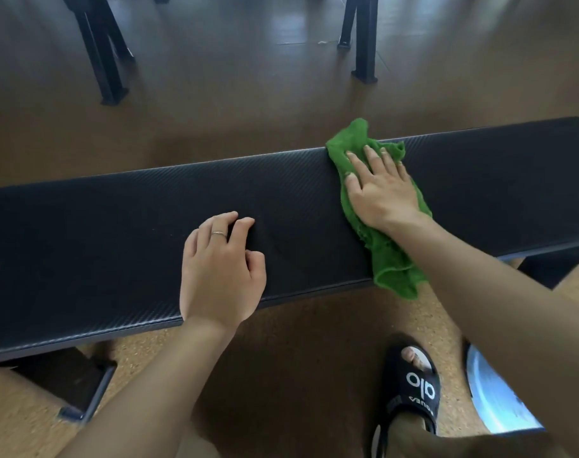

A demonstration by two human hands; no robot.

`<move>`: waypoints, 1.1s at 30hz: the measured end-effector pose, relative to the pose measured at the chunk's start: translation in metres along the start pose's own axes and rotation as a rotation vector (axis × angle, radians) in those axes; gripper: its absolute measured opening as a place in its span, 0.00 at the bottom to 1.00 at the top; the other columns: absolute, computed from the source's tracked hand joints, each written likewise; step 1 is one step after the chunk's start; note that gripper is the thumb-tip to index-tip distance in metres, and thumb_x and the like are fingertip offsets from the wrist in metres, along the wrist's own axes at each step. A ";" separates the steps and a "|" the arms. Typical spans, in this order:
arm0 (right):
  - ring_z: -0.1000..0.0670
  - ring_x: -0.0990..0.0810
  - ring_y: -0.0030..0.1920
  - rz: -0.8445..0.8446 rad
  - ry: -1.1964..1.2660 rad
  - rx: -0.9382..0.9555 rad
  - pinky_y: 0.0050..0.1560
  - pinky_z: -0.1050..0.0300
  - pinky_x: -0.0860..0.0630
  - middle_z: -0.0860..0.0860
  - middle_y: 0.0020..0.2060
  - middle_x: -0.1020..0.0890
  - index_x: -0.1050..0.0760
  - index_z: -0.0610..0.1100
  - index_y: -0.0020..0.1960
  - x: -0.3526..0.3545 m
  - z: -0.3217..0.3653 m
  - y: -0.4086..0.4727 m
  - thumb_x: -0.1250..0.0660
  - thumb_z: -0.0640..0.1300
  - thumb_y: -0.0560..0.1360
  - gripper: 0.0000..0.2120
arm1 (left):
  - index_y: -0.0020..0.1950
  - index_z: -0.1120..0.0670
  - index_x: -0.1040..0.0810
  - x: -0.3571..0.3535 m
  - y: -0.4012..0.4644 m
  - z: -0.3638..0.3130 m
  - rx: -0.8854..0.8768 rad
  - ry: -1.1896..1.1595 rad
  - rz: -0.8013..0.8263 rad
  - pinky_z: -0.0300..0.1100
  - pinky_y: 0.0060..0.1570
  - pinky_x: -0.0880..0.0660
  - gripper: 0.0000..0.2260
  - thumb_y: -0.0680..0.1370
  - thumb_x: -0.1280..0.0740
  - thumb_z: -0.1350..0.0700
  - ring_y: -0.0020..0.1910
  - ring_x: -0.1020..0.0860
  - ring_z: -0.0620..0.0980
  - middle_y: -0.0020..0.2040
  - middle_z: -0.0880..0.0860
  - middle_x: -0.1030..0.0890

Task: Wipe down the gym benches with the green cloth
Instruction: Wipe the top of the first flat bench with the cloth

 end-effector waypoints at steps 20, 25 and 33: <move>0.46 0.61 0.83 0.023 0.007 0.018 0.82 0.43 0.63 0.50 0.84 0.57 0.57 0.58 0.84 -0.016 0.062 -0.038 0.59 0.60 0.84 0.29 | 0.71 0.54 0.28 0.036 -0.011 0.156 0.315 0.027 0.038 0.56 0.77 0.40 0.18 0.84 0.43 0.49 0.73 0.33 0.56 0.72 0.54 0.29; 0.40 0.57 0.83 0.003 0.017 0.243 0.81 0.39 0.61 0.46 0.84 0.54 0.54 0.56 0.85 -0.039 0.198 -0.077 0.57 0.59 0.84 0.30 | 0.69 0.54 0.25 0.037 -0.012 0.157 0.313 -0.009 -0.025 0.56 0.75 0.37 0.16 0.83 0.42 0.52 0.71 0.30 0.56 0.70 0.54 0.26; 0.47 0.55 0.84 0.029 0.035 0.488 0.81 0.41 0.60 0.52 0.84 0.50 0.49 0.59 0.84 -0.051 0.240 -0.118 0.56 0.59 0.84 0.28 | 0.69 0.54 0.24 0.040 -0.015 0.157 0.319 -0.060 -0.034 0.56 0.73 0.34 0.17 0.81 0.40 0.58 0.71 0.30 0.56 0.70 0.53 0.26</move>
Point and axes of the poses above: each hand's wrist, its own y-axis towards the middle knuckle, its own x-axis out of the back of the hand, z = x × y, the point moved 10 cm from there along y, towards the middle knuckle
